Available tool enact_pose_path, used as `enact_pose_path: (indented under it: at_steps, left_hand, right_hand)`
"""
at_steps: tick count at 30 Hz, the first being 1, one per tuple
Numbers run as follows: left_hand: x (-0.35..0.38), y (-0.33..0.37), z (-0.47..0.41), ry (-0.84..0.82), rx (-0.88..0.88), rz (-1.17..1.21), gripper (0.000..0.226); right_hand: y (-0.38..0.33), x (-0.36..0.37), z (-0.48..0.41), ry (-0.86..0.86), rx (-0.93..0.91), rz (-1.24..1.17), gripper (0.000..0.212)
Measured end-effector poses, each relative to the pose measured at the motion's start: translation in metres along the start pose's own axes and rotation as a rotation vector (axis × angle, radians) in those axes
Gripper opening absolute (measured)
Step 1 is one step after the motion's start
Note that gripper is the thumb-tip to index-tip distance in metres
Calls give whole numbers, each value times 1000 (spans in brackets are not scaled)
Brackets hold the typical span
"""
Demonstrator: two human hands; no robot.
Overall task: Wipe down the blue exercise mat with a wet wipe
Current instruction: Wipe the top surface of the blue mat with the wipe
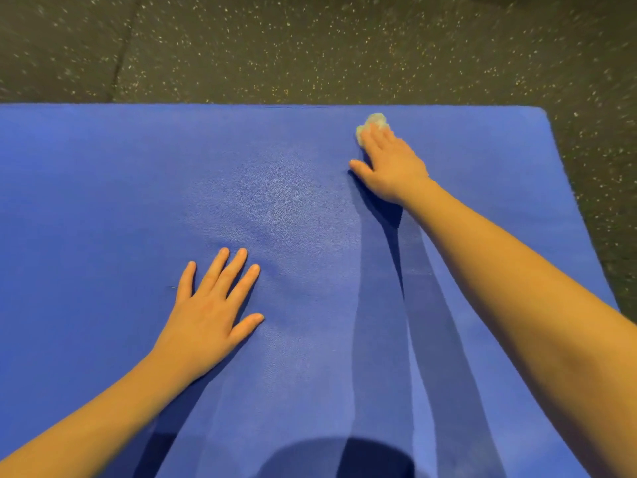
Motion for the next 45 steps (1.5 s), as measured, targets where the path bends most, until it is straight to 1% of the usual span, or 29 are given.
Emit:
enact_pose_path:
  at_steps: [2,3,4,6,8,9,10,12,13,14,15,17,19,20,22,24,25,26,27,29,31,32,34,36,37,38,42,43,45]
  left_hand:
    - [0,-1,0,-8,-11,4,74]
    - [-1,-1,0,-10,-18,4,74]
    - [-1,-1,0,-13,-21,3,75]
    - [-2,-1,-1,-13,-18,-6,75]
    - [-2,-1,-1,-8,-14,-12,76]
    - [-2,-1,-2,-7,-16,-13,77]
    - [-2,-1,-2,-8,-20,-12,77]
    - [-3,-1,-3,-2,-25,-9,77]
    - [-4,0,-3,5,-30,-7,77]
    - [-6,1,-2,12,-38,-5,77]
    - [-7,4,0,19,-44,-1,76]
    - [-9,13,11,32,-38,9,74]
    - [-5,27,28,13,-7,22,73]
    - [-1,33,37,-4,5,33,71]
    - [5,38,51,-30,9,49,70]
    - [7,38,55,-40,10,47,69]
    - [7,36,55,-40,14,42,70]
    - [7,35,54,-43,21,33,70]
    - [7,35,54,-46,28,22,71]
    - [7,33,53,-54,31,2,71]
    - [8,33,54,-58,21,-3,71]
    - [8,34,56,-56,11,-5,71]
    - [6,35,58,-52,-3,-8,72]
    - [6,37,64,-70,-11,-8,73]
    - [6,38,68,-80,-13,-9,73]
    - [5,40,72,-85,-11,-7,73]
    - [12,40,90,-131,-3,5,73]
    - [12,39,93,-142,-3,14,75]
    - [10,39,96,-164,3,39,87]
  right_hand:
    - [23,-5,11,20,237,-26,63]
    - [20,-2,15,19,286,-44,68]
    - [9,3,17,28,260,-57,72]
    - [-24,16,28,18,68,-58,78]
    - [-36,22,47,-14,-109,0,77]
    - [-28,19,52,-4,-124,23,73]
    - [-16,15,55,31,-75,28,67]
    - [7,8,63,95,159,-23,60]
    - [9,10,69,111,253,-53,62]
    - [1,14,76,120,291,-75,66]
    - [-13,20,82,119,264,-96,70]
    - [-45,30,100,63,80,-114,78]
    - [-48,33,115,10,-70,-59,77]
    - [-37,30,118,17,-70,-26,71]
    - [-10,24,125,62,97,-23,60]
    - [0,24,137,100,288,-99,60]
    - [-7,28,143,108,323,-129,64]
    - [-20,32,149,107,308,-149,67]
    - [-35,37,156,93,246,-165,70]
    - [-62,44,173,26,69,-177,74]
    - [-65,45,188,-23,-47,-108,77]
    - [-56,43,191,-14,-36,-58,75]
    - [-34,40,197,15,147,-10,65]
    - [-28,41,202,32,337,-37,66]
    - [-34,43,204,41,368,-69,69]
    - [-46,46,205,44,345,-105,72]
    - [-87,54,226,-65,45,-149,82]
    - [-84,53,230,-75,25,-112,81]
    - [-70,50,236,-53,116,-35,69]
Point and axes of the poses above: each hand's wrist, its own z-axis away from the middle knuckle, its own x-axis out of the palm, y = z × x, the point moved 7 cm from there along -z, towards the middle knuckle, and after that the axes turned 10 degrees about -x, right-handed, at the moved point
